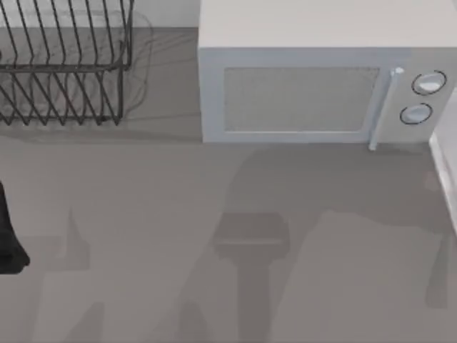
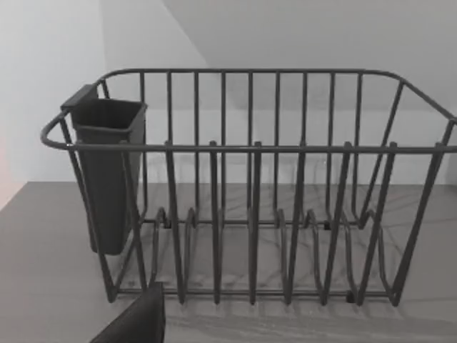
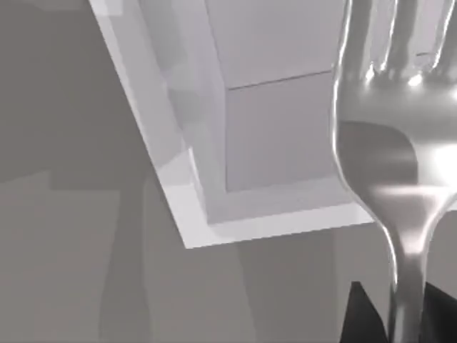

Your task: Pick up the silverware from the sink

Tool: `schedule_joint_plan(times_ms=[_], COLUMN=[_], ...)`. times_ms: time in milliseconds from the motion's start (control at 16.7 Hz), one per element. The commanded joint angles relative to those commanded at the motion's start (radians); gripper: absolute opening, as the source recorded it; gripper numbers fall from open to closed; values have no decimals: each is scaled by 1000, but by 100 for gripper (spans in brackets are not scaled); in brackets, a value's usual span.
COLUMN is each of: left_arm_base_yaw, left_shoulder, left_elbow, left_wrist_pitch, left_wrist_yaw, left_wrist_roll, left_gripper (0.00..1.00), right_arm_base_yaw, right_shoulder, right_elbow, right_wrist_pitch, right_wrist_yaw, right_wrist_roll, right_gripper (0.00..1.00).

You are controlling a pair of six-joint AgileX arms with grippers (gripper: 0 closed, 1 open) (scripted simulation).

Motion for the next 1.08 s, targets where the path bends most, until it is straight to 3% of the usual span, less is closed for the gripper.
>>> schedule_joint_plan(times_ms=[300,540,1080], left_arm_base_yaw=[0,0,0], left_shoulder=[0,0,0], left_elbow=[0,0,0], left_wrist_pitch=[0,0,0], left_wrist_yaw=[0,0,0], left_wrist_roll=[0,0,0], left_gripper=[100,100,100], right_arm_base_yaw=[320,521,563], right_shoulder=[-220,-325,-335], right_elbow=[-214,-219,-208], right_wrist_pitch=[13,93,132], right_wrist_yaw=[4,16,6], right_wrist_roll=[223,338,377], right_gripper=[0,0,0])
